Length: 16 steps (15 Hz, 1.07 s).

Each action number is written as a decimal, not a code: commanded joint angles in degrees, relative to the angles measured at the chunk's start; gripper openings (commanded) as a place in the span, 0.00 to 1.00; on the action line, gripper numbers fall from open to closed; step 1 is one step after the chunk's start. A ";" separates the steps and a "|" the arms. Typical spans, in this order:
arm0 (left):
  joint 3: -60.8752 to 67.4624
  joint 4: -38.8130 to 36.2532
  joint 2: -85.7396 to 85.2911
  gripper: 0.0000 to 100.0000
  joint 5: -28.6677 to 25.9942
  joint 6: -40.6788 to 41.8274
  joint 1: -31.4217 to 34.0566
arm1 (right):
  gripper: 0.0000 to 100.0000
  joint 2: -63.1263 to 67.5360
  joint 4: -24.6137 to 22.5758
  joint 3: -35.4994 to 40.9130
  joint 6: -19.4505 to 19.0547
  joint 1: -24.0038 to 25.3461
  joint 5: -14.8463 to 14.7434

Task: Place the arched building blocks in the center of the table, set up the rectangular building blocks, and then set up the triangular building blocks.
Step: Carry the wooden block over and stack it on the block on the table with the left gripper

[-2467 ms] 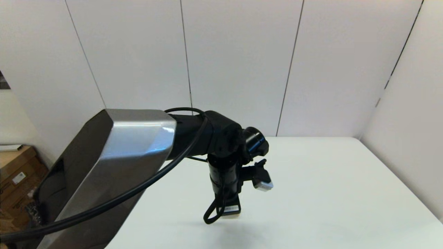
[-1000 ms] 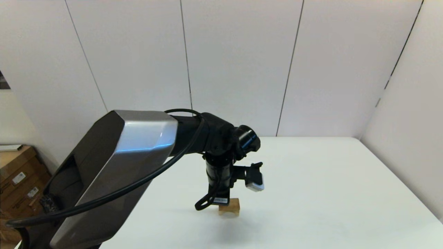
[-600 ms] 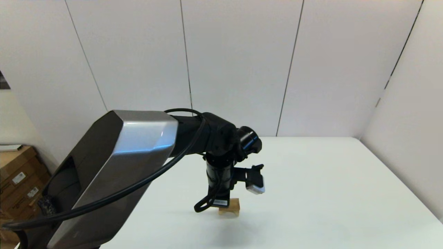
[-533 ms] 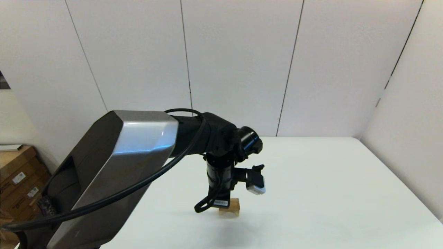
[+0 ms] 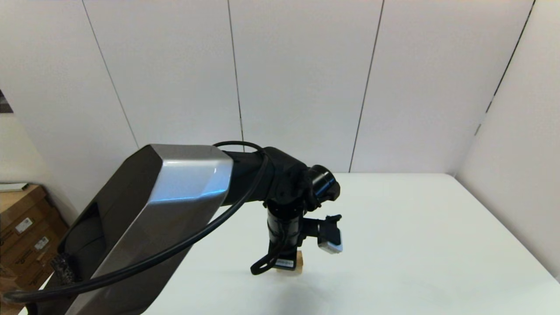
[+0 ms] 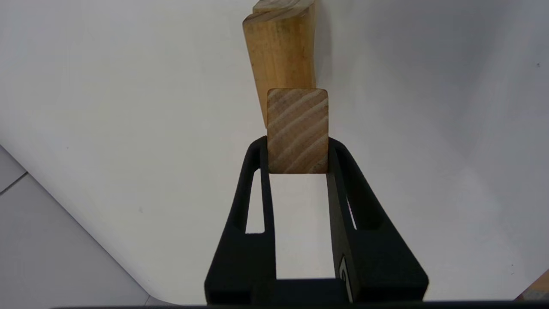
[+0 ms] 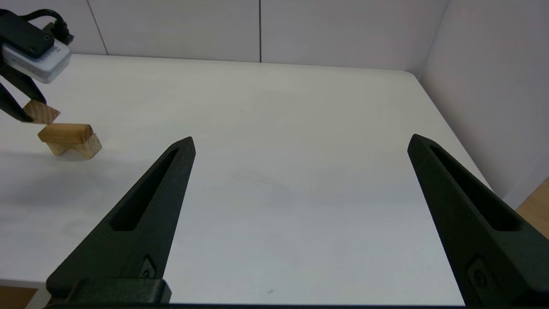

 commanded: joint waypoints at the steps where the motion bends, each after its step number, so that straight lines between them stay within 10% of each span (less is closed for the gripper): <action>1: 0.00 0.22 0.55 0.00 -0.02 0.02 -0.36 | 1.00 -0.01 0.00 0.09 -0.03 0.02 0.05; 16: -0.53 -0.57 1.43 0.00 -0.19 -1.91 -0.36 | 1.00 -0.01 0.00 0.09 -0.03 0.02 0.05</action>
